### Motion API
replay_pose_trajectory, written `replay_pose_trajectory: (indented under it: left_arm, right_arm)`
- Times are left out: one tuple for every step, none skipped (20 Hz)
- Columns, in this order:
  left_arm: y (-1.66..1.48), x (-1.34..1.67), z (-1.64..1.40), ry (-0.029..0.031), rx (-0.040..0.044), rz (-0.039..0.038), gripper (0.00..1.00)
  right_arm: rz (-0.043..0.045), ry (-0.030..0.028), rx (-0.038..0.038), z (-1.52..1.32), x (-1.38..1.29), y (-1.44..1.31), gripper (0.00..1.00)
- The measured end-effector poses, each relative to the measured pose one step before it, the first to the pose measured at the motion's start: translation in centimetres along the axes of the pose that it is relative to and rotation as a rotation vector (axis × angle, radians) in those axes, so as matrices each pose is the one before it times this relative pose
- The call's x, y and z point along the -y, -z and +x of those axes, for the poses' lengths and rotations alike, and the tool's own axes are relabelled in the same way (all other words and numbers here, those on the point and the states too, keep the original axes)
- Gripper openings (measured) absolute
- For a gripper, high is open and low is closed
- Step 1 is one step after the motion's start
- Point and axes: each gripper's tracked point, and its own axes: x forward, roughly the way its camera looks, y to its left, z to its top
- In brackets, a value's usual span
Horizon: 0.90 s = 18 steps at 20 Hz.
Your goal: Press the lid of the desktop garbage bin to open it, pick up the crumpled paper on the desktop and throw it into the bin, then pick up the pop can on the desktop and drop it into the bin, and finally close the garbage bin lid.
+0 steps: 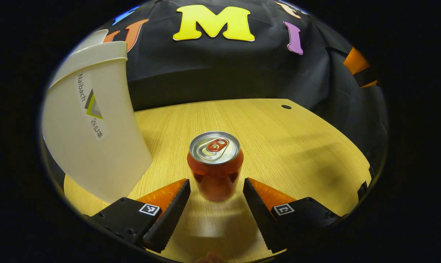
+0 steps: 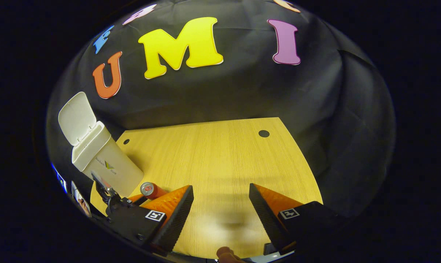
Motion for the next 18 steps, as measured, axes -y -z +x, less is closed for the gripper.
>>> replay_pose_trajectory:
  left_arm:
    - [-0.046,-0.123,0.455,-0.00469,0.00003,0.00174,0.97]
    - [0.085,-0.113,0.429,-0.00282,-0.00332,0.00068,0.97]
    - [0.132,0.019,0.347,-0.00087,-0.00335,-0.00022,0.97]
    - [0.130,0.001,0.351,0.00167,-0.00398,0.00132,0.96]
    - [-0.001,-0.017,0.261,-0.00122,-0.00088,0.00232,0.96]
    - [-0.048,-0.008,0.236,-0.00274,0.00147,0.00351,0.96]
    - [-0.025,0.032,0.182,0.00008,-0.00007,0.00394,0.96]
    - [0.001,0.040,0.013,-0.00044,-0.00074,0.00411,0.96]
    - [-0.006,0.048,-0.003,0.00078,0.00109,0.00394,0.96]
    - [-0.187,0.085,-0.149,0.00398,0.00416,0.00107,0.93]
    - [-0.174,0.097,-0.311,0.01751,0.00386,-0.00347,0.90]
    - [-0.231,-0.139,-0.139,0.00239,0.00277,-0.00113,0.88]
    - [-0.125,-0.083,-0.394,-0.00181,-0.00542,0.00329,0.88]
    - [-0.111,0.005,-0.494,-0.00208,-0.00431,0.00025,0.87]
    - [-0.196,0.007,-0.676,-0.00326,0.00040,-0.00281,0.87]
    - [-0.555,-0.093,-0.788,-0.00407,0.00088,-0.00357,0.87]
    - [-0.663,-0.233,-0.958,-0.00914,0.00459,-0.00115,0.87]
    - [-0.595,-0.227,-1.110,-0.00989,0.00366,-0.00392,0.87]
  right_arm:
    - [-0.00882,0.00369,-0.00443,0.199,0.133,0.188,0.97]
    - [-0.00779,0.00449,-0.00559,0.176,0.115,0.175,0.97]
    - [-0.00296,0.00177,-0.00776,0.554,-0.087,0.114,0.97]
    - [0.00049,0.00051,-0.00769,0.218,-0.070,0.171,0.97]
    - [0.00249,0.00289,-0.00596,0.226,0.134,0.258,0.97]
    - [0.00195,0.00341,-0.00779,0.052,0.128,0.268,0.97]
    - [0.00193,0.00154,-0.00982,0.195,0.149,0.383,0.97]
    - [0.00201,-0.00017,-0.01020,0.126,0.037,0.290,0.97]
    - [-0.00021,0.00121,-0.00497,0.081,0.110,0.265,0.97]
    - [-0.00062,0.00268,0.00006,-0.005,0.187,0.073,0.97]
    - [-0.00635,0.00035,-0.00088,0.215,0.092,0.073,0.97]
    - [-0.00995,0.00121,0.00024,0.141,0.228,0.095,0.97]
    - [-0.00762,0.00093,-0.00180,0.109,0.251,0.245,0.97]
    - [0.00113,-0.00379,-0.00480,0.099,0.090,0.328,0.97]
    - [0.00426,-0.00799,-0.00721,0.045,-0.033,0.401,0.97]
    - [0.00359,-0.00787,-0.00553,0.060,-0.037,0.382,0.97]
    - [0.00079,-0.00698,-0.00362,0.018,0.019,0.444,0.97]
    - [-0.00043,-0.00590,-0.00594,0.072,-0.042,0.518,0.98]
